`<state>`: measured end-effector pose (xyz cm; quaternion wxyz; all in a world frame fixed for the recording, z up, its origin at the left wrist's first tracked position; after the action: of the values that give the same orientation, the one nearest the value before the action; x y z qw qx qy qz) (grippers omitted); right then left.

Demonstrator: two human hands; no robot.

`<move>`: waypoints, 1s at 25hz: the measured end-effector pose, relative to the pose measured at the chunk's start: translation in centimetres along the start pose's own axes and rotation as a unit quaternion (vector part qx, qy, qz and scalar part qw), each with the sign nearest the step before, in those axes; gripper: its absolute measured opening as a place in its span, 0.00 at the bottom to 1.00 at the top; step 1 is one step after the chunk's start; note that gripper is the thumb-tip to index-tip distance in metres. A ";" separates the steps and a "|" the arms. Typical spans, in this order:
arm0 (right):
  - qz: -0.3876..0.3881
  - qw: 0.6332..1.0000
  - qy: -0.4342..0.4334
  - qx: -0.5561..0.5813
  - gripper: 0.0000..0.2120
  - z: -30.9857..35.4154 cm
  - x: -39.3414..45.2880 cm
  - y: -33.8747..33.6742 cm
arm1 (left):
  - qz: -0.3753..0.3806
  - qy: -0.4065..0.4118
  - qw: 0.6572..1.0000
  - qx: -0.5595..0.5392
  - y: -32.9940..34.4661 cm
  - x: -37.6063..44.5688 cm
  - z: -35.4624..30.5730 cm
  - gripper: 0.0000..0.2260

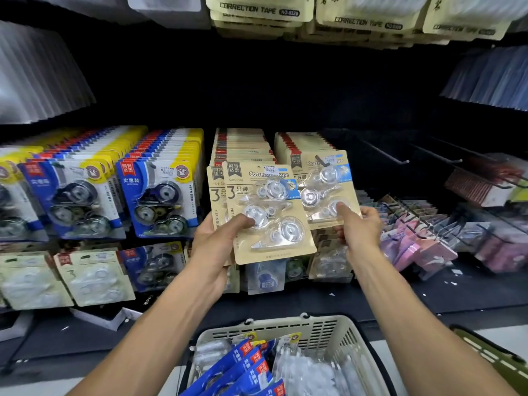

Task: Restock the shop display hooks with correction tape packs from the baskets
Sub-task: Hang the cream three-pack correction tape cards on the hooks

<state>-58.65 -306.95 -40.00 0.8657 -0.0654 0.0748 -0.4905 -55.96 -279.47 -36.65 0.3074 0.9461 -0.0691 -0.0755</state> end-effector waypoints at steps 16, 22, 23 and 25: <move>0.377 0.926 -0.021 0.029 0.20 2.6 -5.8 2.0 | 0.018 -0.012 0.999 -0.049 0.4 0.7 0.0 0.16; 0.402 0.912 -0.071 -0.037 0.08 1.9 -7.5 0.8 | 0.017 0.004 0.999 -0.034 0.2 0.0 0.2 0.14; 0.395 0.917 -0.055 -0.012 0.07 1.8 -7.3 0.5 | 0.012 0.001 0.999 -0.039 0.2 0.0 0.4 0.12; 0.357 0.932 -0.031 0.043 0.07 1.8 -6.5 -0.6 | -0.006 -0.009 0.998 -0.059 0.1 0.1 0.4 0.09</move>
<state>-62.08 -301.59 -37.68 0.9877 -0.0127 0.0452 -0.1491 -55.99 -279.74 -36.94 0.3617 0.9259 -0.0614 -0.0901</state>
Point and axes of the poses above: each hand's wrist, its own x-axis towards the middle knuckle, its own y-axis out of the palm, z = x × y, the point moved 4 cm from there along x, towards the middle knuckle, and after that the axes turned 14 degrees about -x, right-handed, at the moved point
